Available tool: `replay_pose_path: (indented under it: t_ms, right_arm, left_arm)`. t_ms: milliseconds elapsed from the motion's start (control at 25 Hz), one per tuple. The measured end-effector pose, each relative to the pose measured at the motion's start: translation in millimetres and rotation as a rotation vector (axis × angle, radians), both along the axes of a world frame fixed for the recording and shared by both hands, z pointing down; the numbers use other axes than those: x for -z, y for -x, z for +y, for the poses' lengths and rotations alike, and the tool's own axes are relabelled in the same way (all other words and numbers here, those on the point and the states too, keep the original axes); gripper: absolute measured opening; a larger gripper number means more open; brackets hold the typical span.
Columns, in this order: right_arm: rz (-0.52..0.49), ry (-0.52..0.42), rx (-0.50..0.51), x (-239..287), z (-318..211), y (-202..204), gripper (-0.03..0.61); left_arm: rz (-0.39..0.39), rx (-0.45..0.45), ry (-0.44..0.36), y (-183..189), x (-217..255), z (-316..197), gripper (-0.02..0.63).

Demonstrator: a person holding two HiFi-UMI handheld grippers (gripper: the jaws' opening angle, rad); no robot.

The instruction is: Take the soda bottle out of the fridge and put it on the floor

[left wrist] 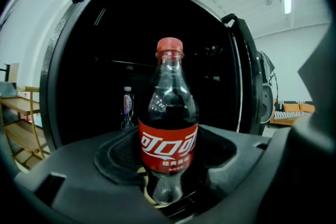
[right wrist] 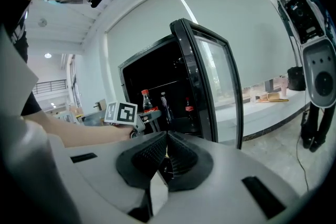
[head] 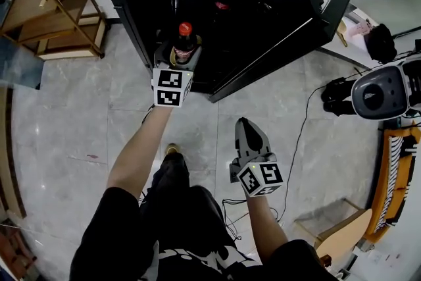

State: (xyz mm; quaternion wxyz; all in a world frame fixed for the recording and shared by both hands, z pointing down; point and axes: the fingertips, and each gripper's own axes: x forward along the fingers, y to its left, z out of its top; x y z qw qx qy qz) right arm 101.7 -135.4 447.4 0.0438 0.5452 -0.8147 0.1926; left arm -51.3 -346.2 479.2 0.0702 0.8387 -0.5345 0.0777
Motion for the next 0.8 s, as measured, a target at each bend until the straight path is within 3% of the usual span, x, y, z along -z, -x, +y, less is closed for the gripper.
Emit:
replay_pose_path:
  t_ms: [400,800]
  right_arm:
    - [-0.002,-0.03,0.043,-62.8,19.2,-0.2,0.025]
    - [0.004,-0.086,0.036,-202.6,18.2,-13.5,0.025]
  left_arm:
    - [0.014,-0.019,-0.023,0.1,-48.7,46.7,0.31]
    - [0.037,-0.04,-0.02,1.9,-183.7,80.0,0.31]
